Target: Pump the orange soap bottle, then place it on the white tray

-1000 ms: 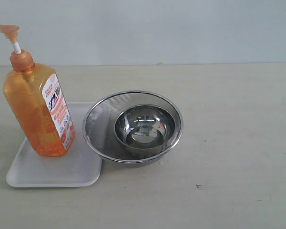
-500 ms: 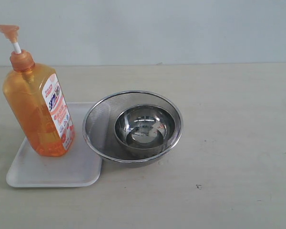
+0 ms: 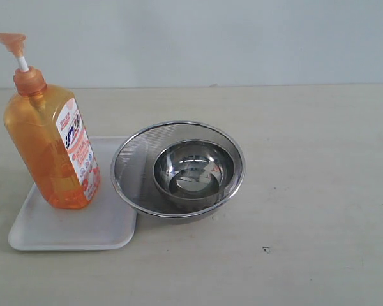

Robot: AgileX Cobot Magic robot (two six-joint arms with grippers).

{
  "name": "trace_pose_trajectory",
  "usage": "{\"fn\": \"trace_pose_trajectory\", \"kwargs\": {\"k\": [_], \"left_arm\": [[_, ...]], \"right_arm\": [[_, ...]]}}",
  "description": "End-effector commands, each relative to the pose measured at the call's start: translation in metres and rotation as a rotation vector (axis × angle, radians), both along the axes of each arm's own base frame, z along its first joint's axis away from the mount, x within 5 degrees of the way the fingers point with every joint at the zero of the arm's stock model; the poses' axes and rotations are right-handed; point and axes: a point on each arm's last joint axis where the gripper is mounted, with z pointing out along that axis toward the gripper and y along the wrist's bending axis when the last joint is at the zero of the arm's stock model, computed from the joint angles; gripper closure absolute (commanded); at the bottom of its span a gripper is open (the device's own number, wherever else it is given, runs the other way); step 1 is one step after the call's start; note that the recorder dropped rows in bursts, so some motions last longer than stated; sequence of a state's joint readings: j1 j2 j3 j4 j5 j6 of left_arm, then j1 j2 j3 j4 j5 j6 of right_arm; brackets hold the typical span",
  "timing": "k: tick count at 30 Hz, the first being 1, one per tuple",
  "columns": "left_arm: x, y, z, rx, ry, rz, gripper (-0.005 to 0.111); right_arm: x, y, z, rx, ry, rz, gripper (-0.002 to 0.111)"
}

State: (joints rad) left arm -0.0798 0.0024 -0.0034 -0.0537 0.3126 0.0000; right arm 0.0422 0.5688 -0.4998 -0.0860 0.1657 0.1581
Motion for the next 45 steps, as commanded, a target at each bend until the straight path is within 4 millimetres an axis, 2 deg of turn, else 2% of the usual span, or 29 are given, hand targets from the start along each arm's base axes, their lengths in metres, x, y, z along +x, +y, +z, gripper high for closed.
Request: {"fn": "trace_pose_trajectory", "kwargs": {"k": [1,14,33,39,45], "left_arm": [[0.000,0.000,0.000,-0.015,-0.006,0.003,0.102],[0.000,0.000,0.000,-0.015,-0.006,0.003,0.102],[0.000,0.000,0.000,-0.015,-0.006,0.003,0.102],[0.000,0.000,0.000,-0.015,-0.004,0.003,0.102],[0.000,0.000,0.000,-0.015,-0.004,0.003,0.102]], "right_arm": [[-0.011,-0.001,-0.015,0.018,-0.007,-0.005,0.108],[-0.038,-0.002,-0.059,0.018,-0.011,-0.004,0.108],[-0.061,-0.006,-0.124,0.071,-0.010,-0.066,0.108],[-0.067,-0.006,-0.124,0.079,-0.057,-0.066,0.108],[-0.068,-0.006,-0.133,0.055,0.041,-0.072,0.108]]}}
